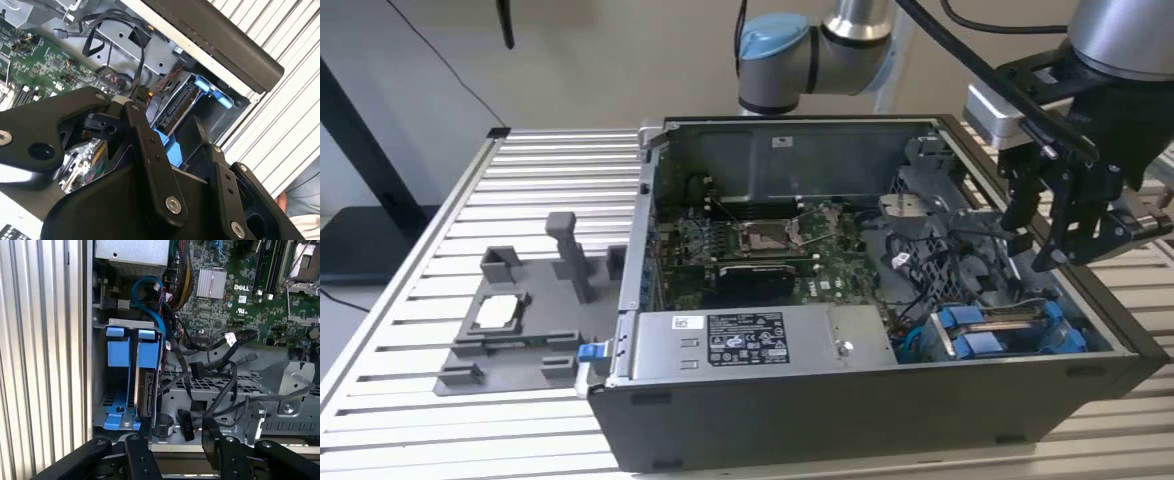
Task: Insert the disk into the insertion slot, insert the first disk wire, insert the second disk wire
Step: 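Insert the first disk wire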
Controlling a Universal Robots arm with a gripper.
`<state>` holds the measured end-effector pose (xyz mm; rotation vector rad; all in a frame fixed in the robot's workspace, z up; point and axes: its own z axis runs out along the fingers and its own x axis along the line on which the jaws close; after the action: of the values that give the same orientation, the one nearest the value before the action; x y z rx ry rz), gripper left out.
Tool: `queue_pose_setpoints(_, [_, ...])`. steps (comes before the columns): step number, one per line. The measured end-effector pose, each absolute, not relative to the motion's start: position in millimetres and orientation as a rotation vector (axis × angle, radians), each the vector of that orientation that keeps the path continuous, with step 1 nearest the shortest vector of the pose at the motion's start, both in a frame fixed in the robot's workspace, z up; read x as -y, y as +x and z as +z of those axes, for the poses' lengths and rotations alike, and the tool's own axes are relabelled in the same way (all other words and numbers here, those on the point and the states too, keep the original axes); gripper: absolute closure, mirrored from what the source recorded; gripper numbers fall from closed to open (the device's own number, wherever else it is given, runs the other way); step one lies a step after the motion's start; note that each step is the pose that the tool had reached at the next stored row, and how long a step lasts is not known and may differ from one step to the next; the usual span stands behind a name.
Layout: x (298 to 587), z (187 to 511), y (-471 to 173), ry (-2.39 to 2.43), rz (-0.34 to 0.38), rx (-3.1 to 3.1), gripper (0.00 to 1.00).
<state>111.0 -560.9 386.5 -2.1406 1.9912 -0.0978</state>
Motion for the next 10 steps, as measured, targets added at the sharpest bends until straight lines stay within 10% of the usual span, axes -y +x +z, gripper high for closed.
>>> queue_pose_setpoints(10, [559.0, 385.8, 110.0, -2.172, -0.106, -1.968, 0.47])
